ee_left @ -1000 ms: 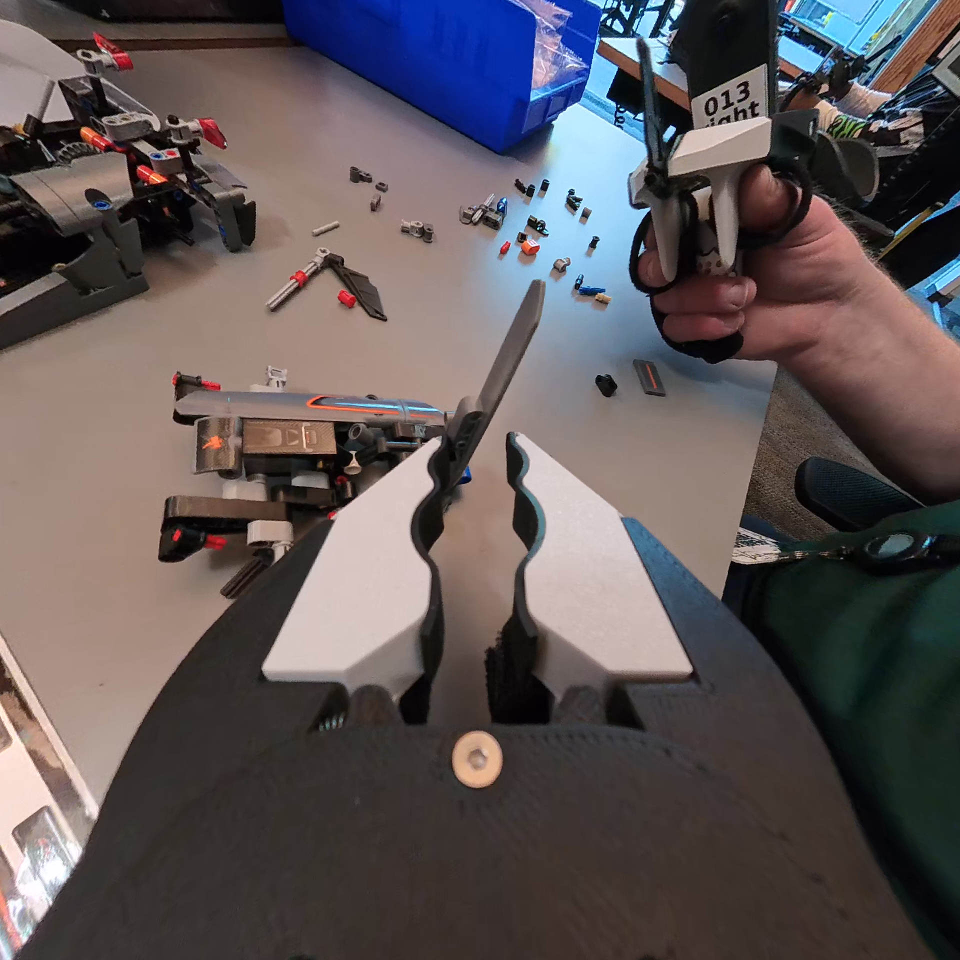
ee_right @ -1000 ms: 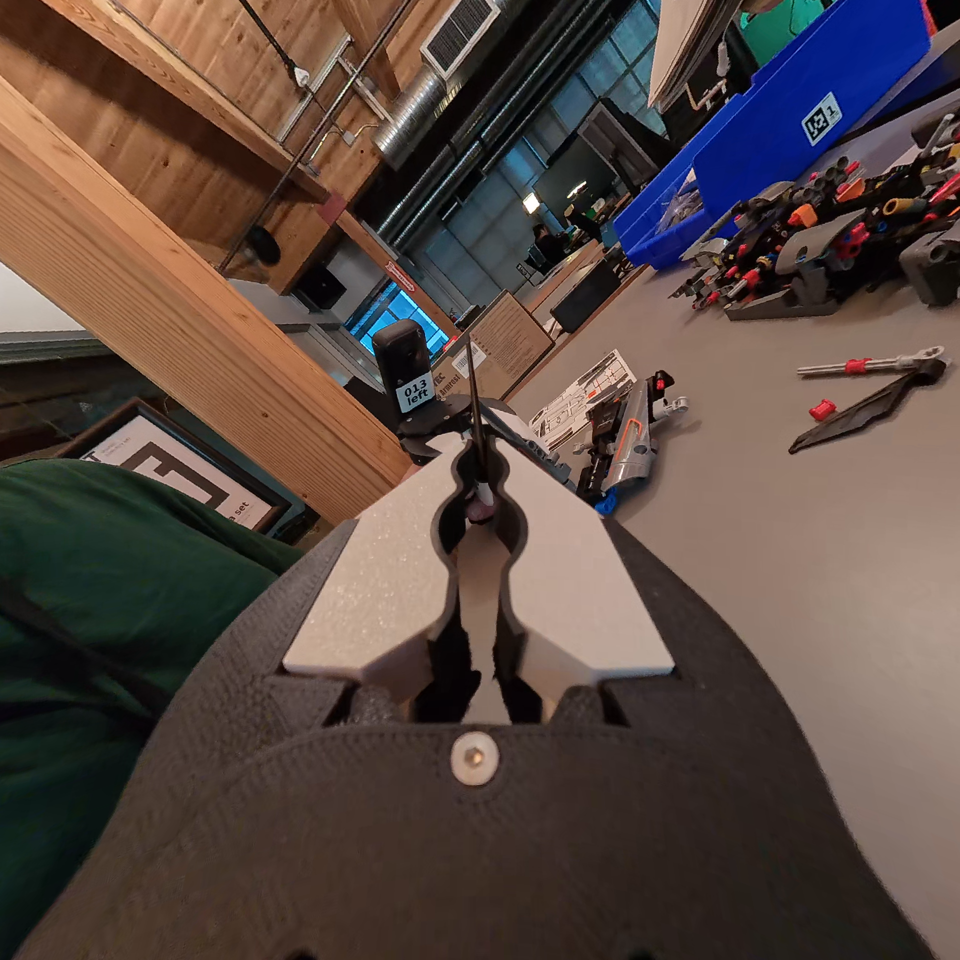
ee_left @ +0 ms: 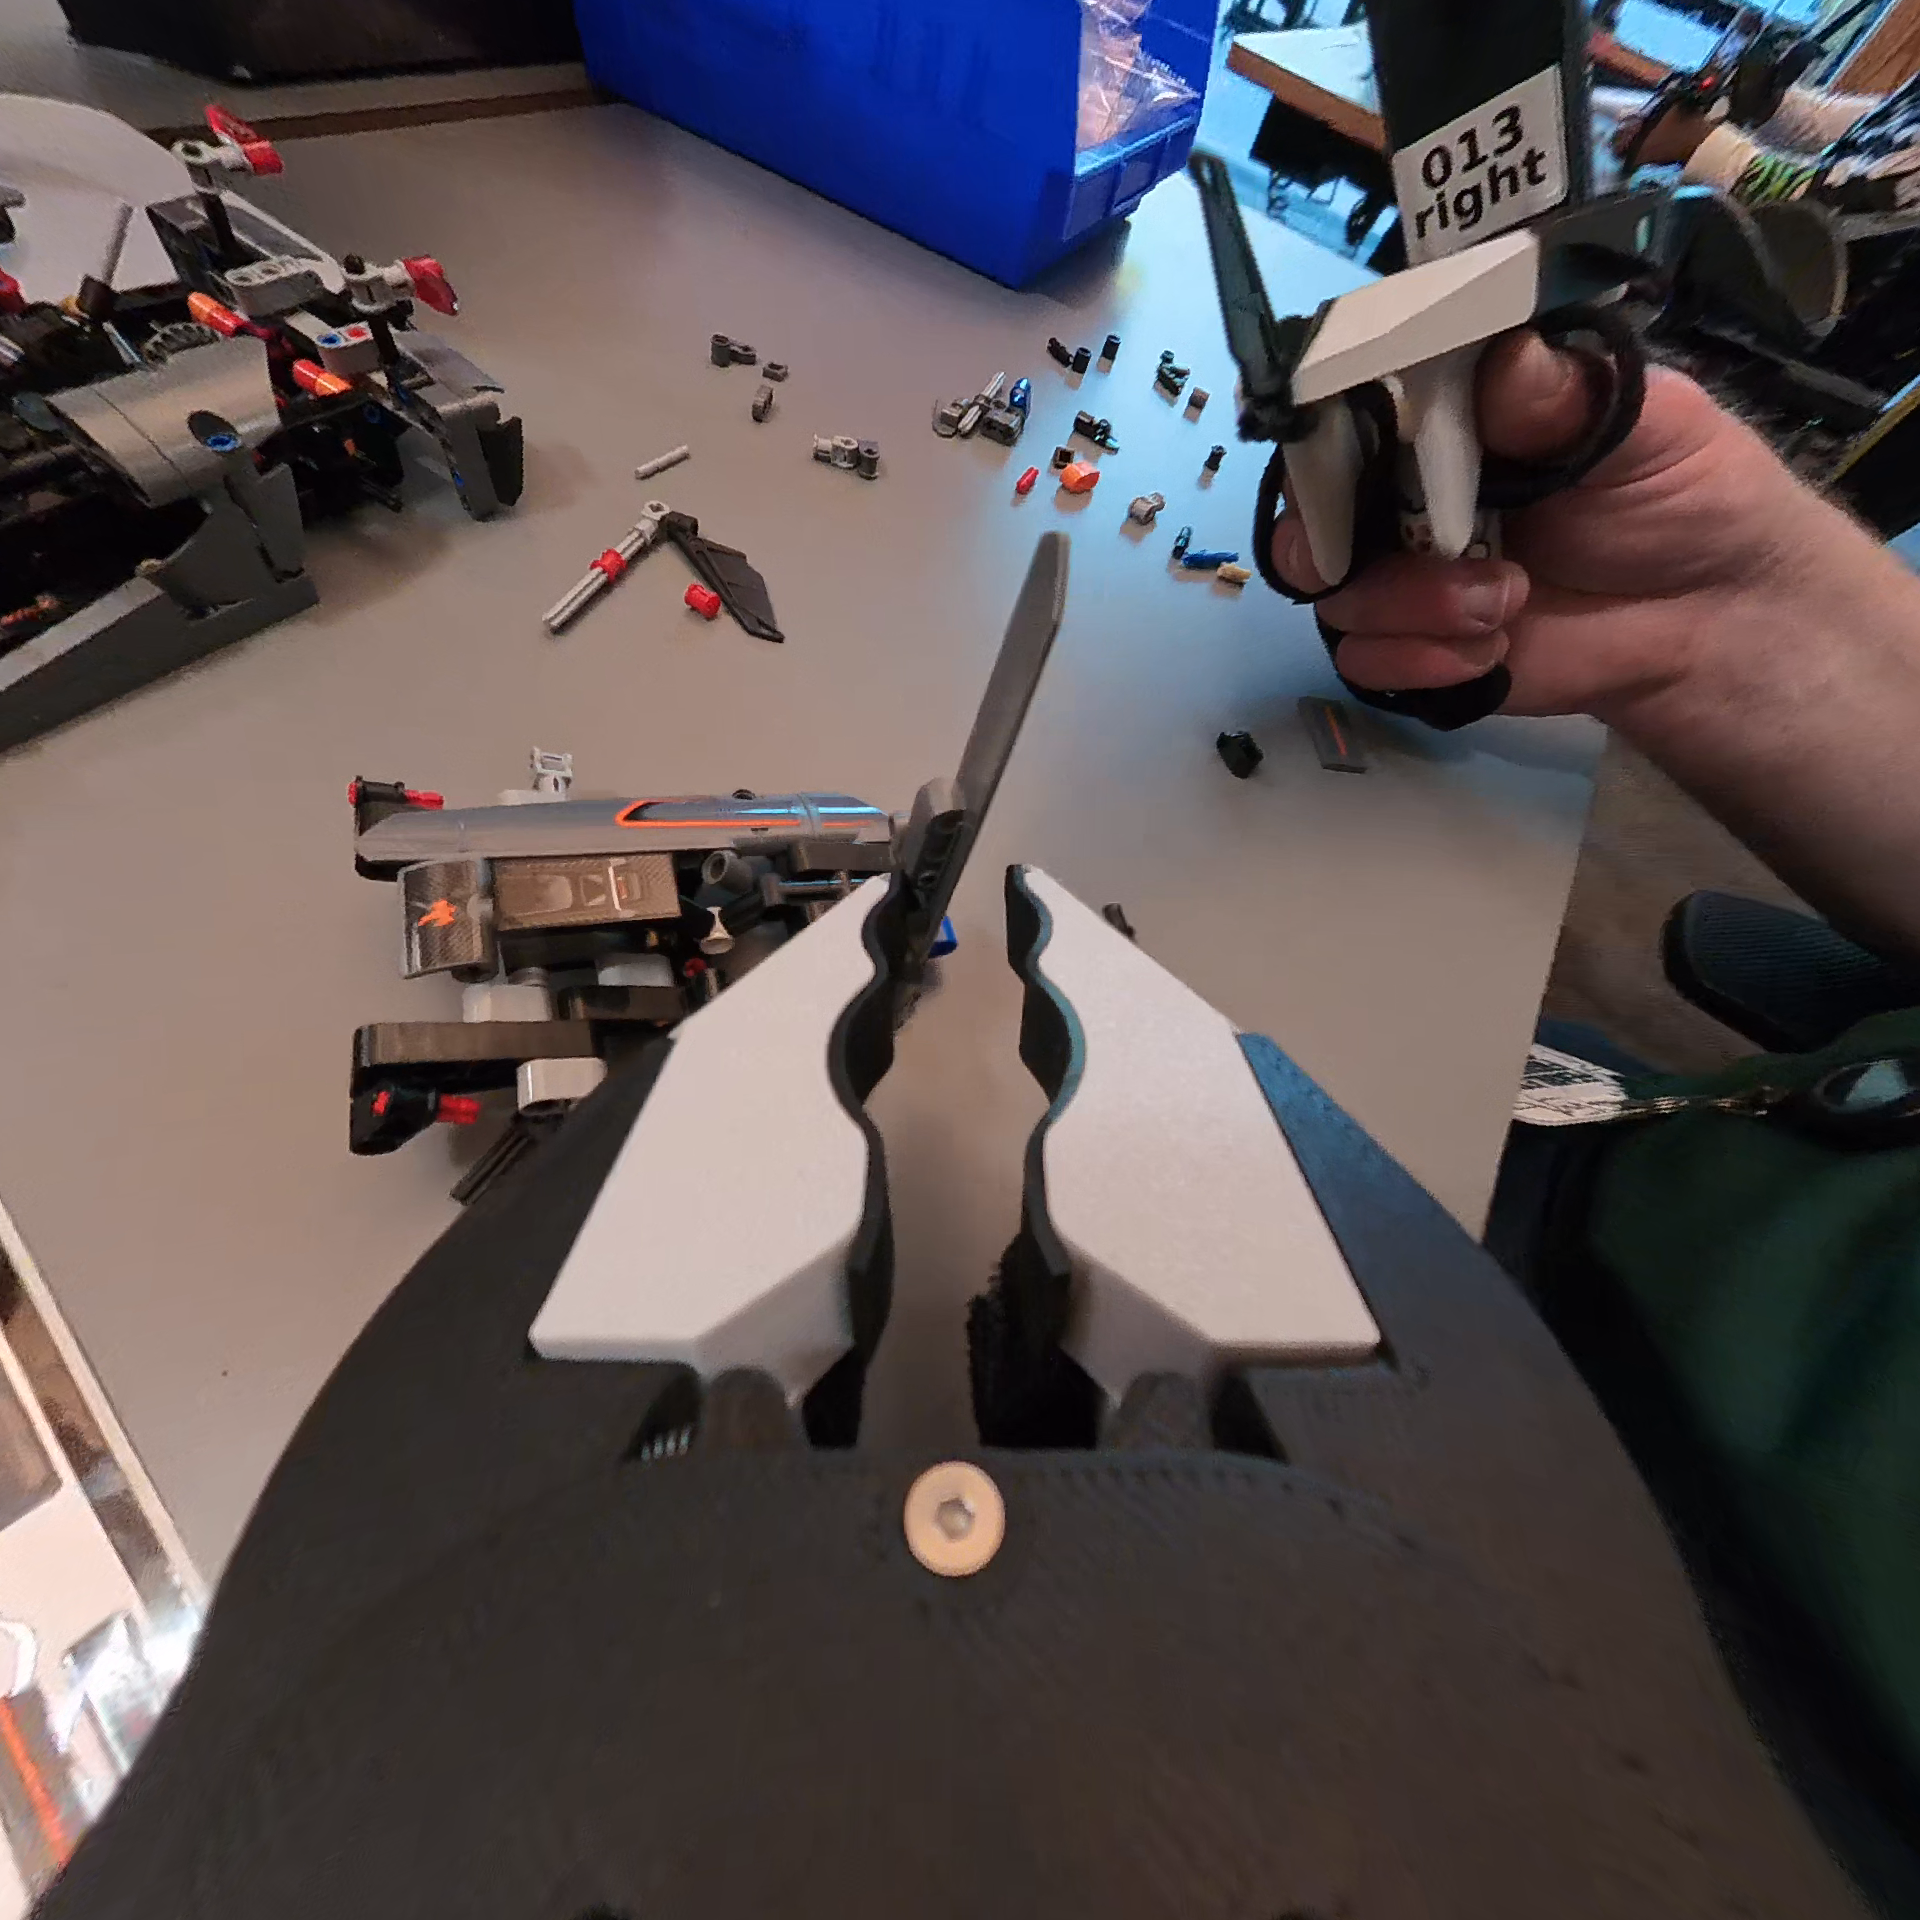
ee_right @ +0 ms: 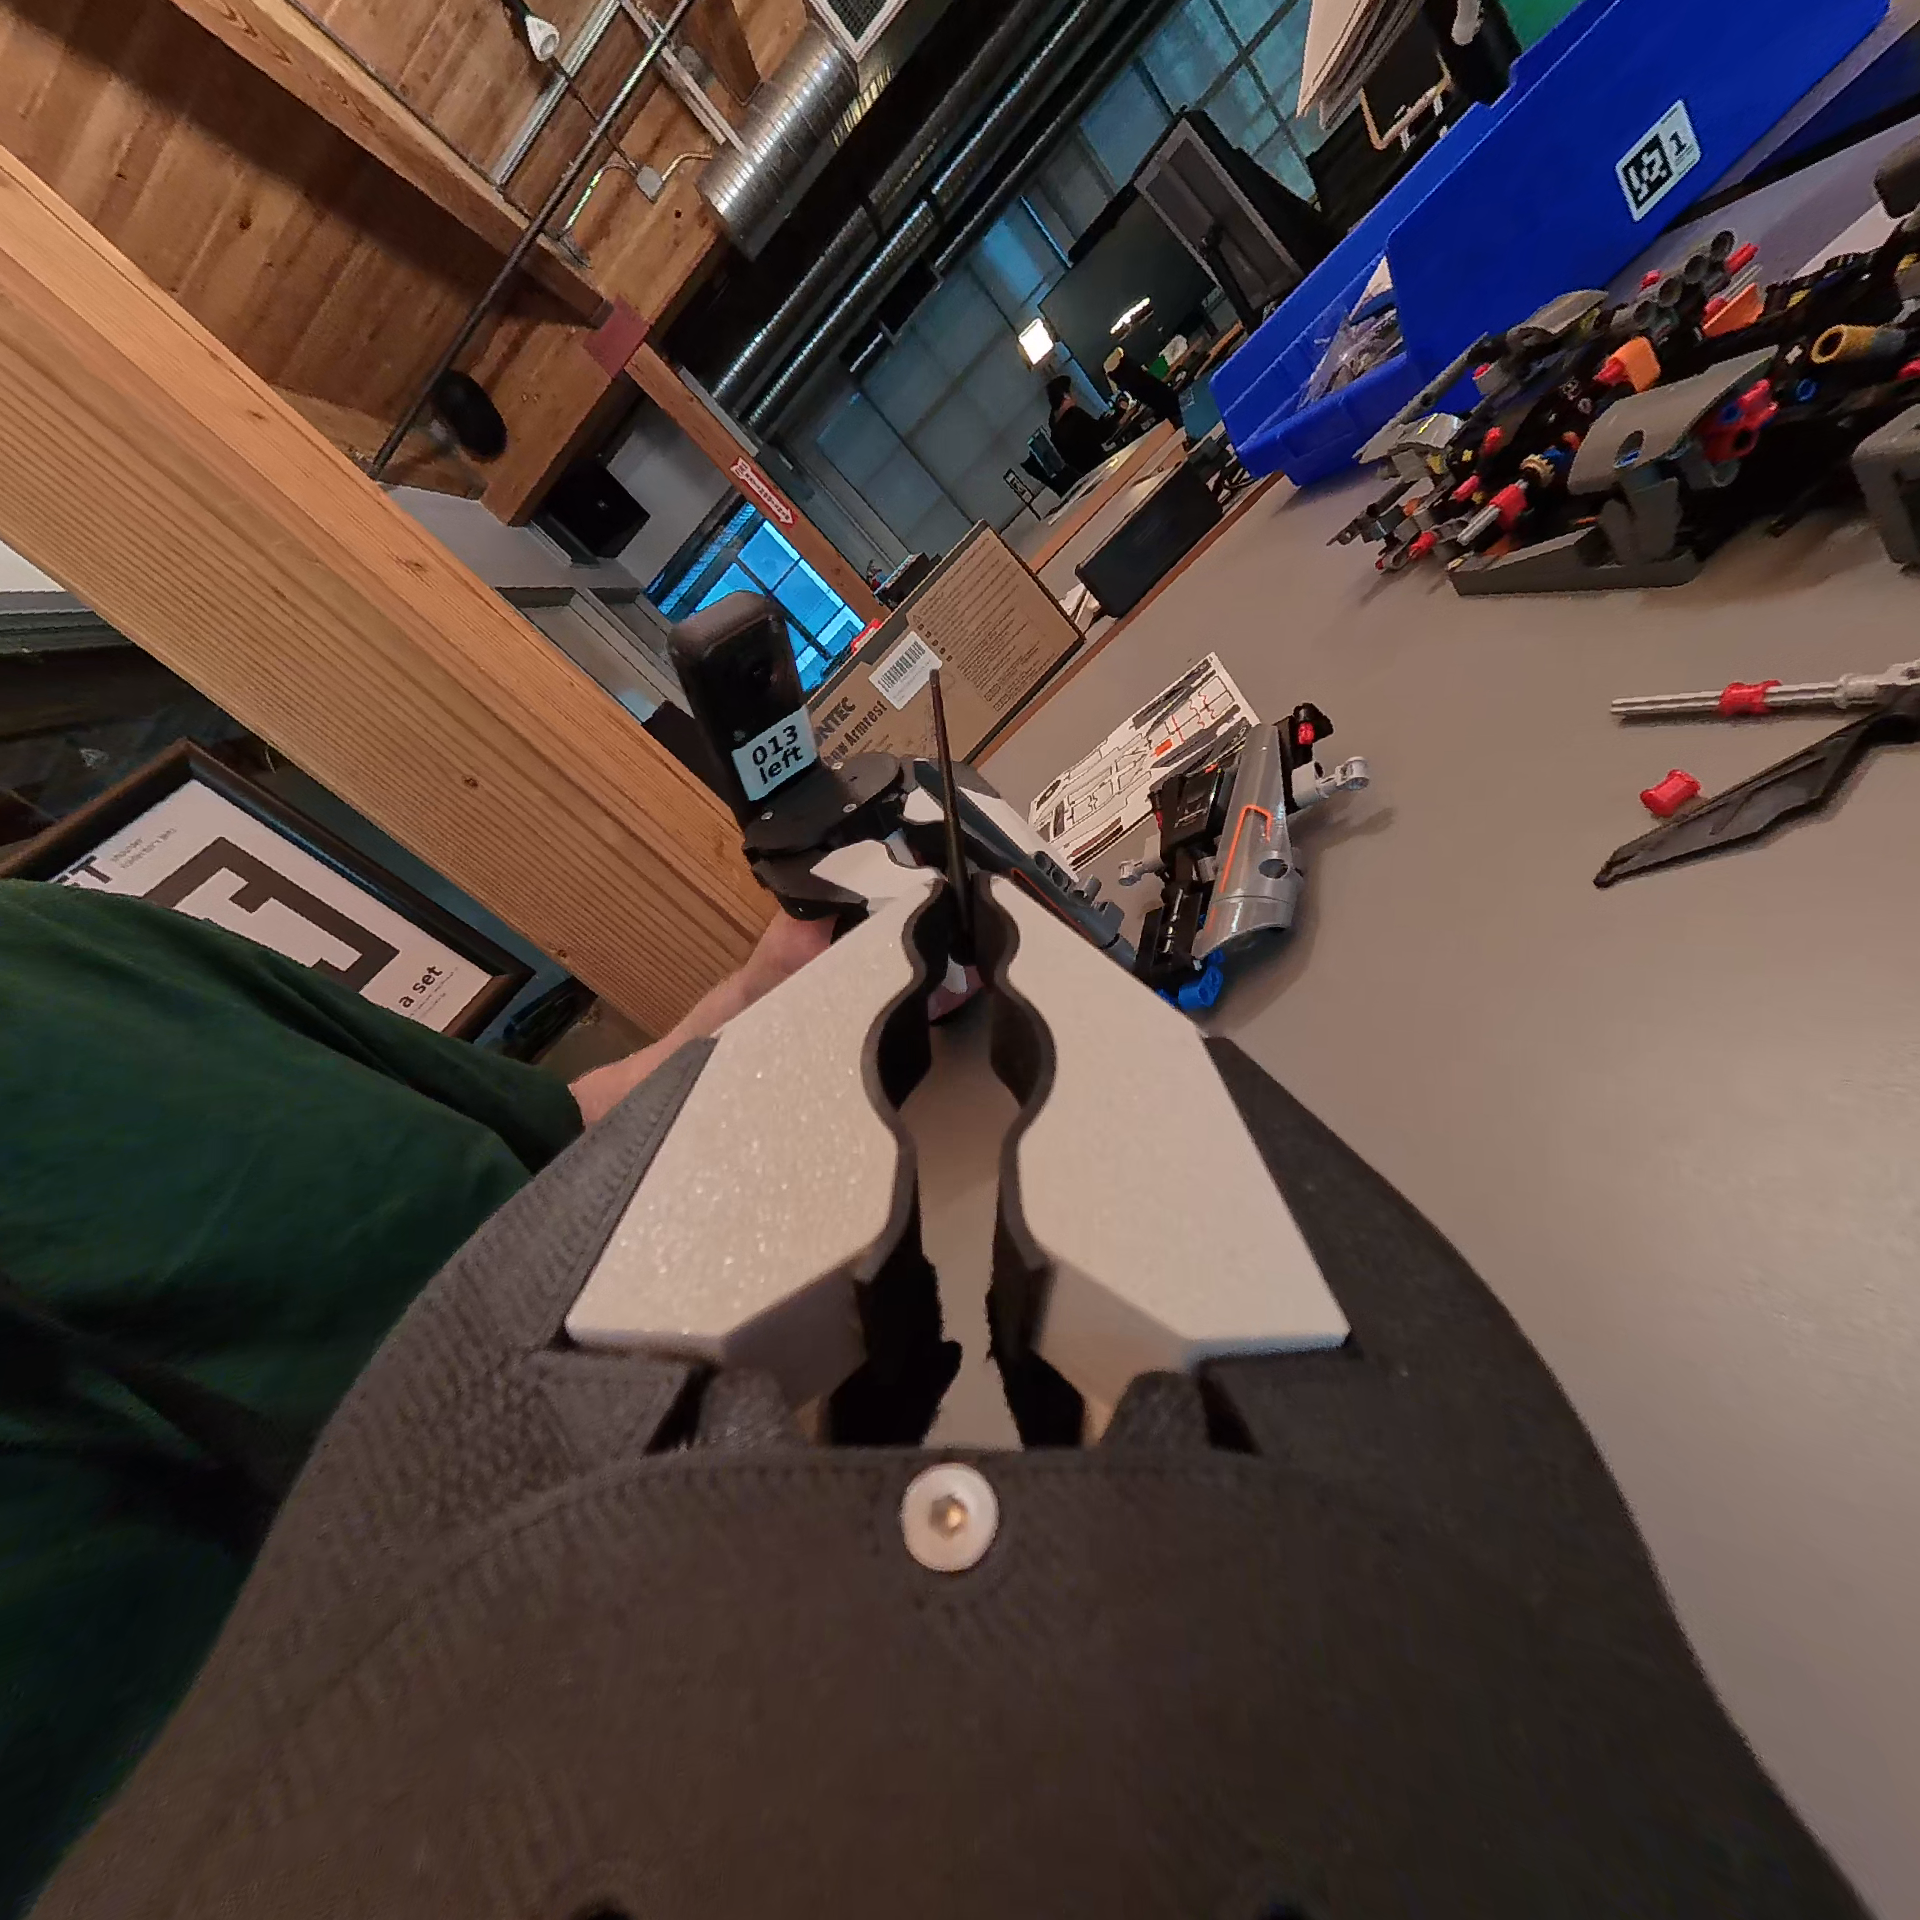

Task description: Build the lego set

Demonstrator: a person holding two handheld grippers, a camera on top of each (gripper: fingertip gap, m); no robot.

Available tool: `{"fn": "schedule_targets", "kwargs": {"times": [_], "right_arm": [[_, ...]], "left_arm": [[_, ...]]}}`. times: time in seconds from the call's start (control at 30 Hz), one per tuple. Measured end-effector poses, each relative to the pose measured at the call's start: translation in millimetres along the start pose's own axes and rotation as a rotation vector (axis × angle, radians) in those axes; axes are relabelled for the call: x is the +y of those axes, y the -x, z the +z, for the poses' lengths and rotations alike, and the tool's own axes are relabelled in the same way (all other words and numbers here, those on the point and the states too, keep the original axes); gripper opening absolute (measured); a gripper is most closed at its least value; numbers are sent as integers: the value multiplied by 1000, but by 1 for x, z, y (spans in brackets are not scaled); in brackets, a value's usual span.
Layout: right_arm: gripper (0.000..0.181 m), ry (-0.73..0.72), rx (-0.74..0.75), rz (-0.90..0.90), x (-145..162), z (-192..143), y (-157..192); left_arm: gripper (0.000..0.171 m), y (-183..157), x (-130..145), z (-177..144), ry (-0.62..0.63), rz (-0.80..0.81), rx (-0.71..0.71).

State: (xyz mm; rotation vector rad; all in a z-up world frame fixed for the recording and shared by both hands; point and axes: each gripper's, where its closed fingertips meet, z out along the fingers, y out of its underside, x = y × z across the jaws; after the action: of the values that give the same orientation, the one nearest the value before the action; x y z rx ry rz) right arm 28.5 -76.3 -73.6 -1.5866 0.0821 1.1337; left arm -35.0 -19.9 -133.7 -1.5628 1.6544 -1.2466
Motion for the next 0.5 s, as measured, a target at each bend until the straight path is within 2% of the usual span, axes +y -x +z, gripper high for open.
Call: {"fn": "schedule_targets", "kwargs": {"times": [0.13,0.27,0.5], "right_arm": [[1,-6,9,-8,0,-3,-1],[1,-8,17,-13,-1,-5,-3],[1,-10,35,-15,0,-11,-6]], "left_arm": [[15,-2,0,3,7,99,-67],[6,-1,-1,6,18,217,-166],[6,-11,0,13,94,552,-304]]}}
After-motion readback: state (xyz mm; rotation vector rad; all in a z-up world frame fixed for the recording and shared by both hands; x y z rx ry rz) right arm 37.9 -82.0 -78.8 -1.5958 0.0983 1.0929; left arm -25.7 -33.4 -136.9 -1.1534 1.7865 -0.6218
